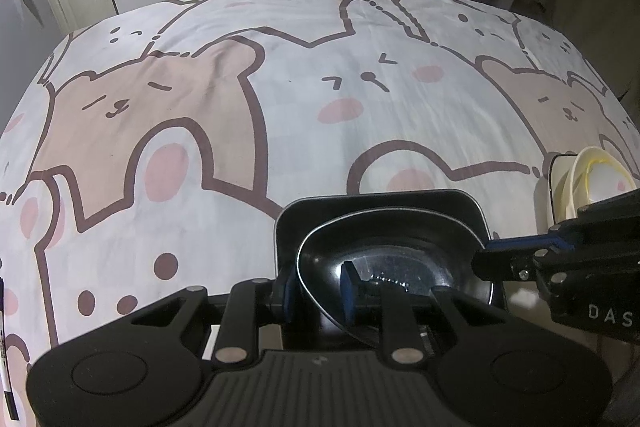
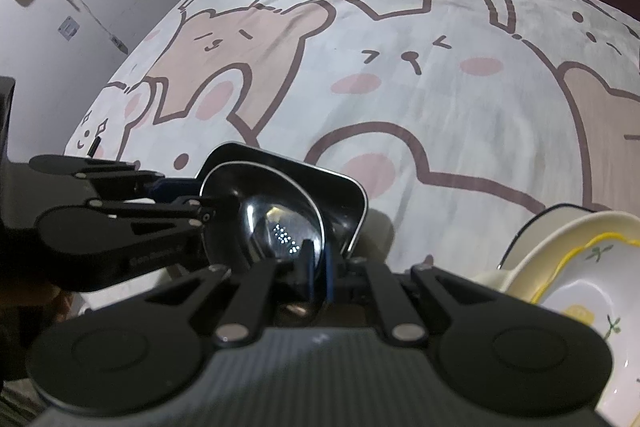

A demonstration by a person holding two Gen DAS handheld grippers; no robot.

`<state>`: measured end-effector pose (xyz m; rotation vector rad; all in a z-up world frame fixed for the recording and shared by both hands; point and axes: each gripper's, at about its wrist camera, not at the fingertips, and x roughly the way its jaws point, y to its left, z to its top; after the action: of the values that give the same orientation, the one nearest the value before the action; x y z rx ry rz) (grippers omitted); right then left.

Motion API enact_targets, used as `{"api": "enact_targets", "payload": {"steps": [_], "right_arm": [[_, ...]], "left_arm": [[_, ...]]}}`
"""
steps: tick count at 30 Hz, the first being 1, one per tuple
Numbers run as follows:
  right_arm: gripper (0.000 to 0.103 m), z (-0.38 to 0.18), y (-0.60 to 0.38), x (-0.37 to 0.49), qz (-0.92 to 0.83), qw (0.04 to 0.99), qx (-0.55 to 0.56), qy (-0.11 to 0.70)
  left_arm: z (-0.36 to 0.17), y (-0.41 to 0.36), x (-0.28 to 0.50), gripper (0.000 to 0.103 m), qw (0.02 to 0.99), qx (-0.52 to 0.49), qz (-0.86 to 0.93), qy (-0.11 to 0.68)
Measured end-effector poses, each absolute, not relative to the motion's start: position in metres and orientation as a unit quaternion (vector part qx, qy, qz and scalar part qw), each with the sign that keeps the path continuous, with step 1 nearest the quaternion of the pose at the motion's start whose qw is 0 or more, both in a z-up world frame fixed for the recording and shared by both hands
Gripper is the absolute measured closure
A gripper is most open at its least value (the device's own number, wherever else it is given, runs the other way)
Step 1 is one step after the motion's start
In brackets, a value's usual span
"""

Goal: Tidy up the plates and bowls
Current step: 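Carry the round steel bowl with both tools toward the stacked cream bowls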

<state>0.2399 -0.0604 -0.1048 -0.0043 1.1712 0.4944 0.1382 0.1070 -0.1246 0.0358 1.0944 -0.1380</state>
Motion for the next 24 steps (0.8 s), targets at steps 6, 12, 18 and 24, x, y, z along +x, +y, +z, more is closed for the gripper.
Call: {"api": "enact_targets", "payload": {"steps": [6,12,18,24], "right_arm": [[0.091,-0.1060,-0.0621,0.2410,0.233,0.803,0.006,0.548],[0.087,-0.1070,-0.0604,0.2420,0.236,0.802,0.006,0.548],[0.087,-0.1076,-0.0597,0.2424,0.237,0.801,0.003,0.549],[0.087,-0.1075,-0.0597,0.2428,0.237,0.801,0.003,0.549]], "left_arm": [[-0.1237,0.1096,0.1393,0.077,0.850,0.011,-0.068,0.522],[-0.1215,0.1119,0.1408,0.077,0.850,0.003,-0.068,0.523],[-0.1204,0.1133,0.1408,0.077,0.850,-0.003,-0.069,0.522],[-0.1166,0.1146,0.1403,0.076,0.853,-0.007,-0.071,0.517]]}}
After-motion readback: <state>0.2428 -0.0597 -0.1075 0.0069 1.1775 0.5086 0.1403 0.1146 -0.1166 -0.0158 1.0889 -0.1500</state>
